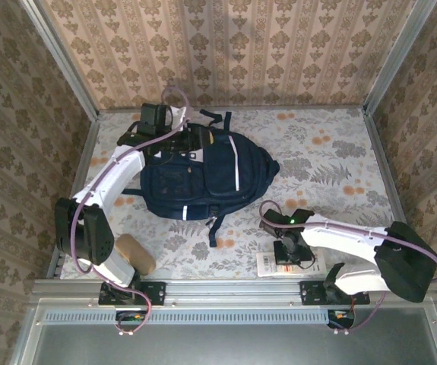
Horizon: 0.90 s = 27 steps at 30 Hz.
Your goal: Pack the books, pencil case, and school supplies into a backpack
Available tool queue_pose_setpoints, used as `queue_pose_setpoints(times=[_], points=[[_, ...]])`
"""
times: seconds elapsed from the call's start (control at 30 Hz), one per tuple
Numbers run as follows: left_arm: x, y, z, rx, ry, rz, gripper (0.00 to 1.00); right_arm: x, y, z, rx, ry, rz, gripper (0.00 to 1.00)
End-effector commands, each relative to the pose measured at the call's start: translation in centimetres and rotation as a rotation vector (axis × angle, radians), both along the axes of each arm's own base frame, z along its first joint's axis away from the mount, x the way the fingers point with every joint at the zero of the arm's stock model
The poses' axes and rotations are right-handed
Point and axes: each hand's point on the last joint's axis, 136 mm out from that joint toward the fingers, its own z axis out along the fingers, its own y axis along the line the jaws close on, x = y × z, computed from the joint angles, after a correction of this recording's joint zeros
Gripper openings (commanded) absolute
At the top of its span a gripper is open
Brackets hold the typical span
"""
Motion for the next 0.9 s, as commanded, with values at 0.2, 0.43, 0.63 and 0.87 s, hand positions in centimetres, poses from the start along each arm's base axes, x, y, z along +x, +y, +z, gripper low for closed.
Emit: queue_pose_setpoints(times=[0.2,0.43,0.63,0.87], points=[[-1.7,-1.1,1.2,0.063,-0.044,-0.029,0.63,9.2,11.4,3.2,0.379,-0.255,0.185,0.08],[-4.2,-1.2,0.0,0.077,0.010,-0.064,0.63,12.3,11.2,8.0,0.511,-0.410,0.140,0.17],[-11.0,-5.1,-3.2,0.087,0.115,-0.292,0.62,11.3,5.8,8.5,0.524,-0.401,-0.041,0.36],[-18.1,-8.5,-8.3,0.193,0.242,-0.509,0.61,6.0,0.1,4.3,0.440,-0.225,-0.321,0.43]])
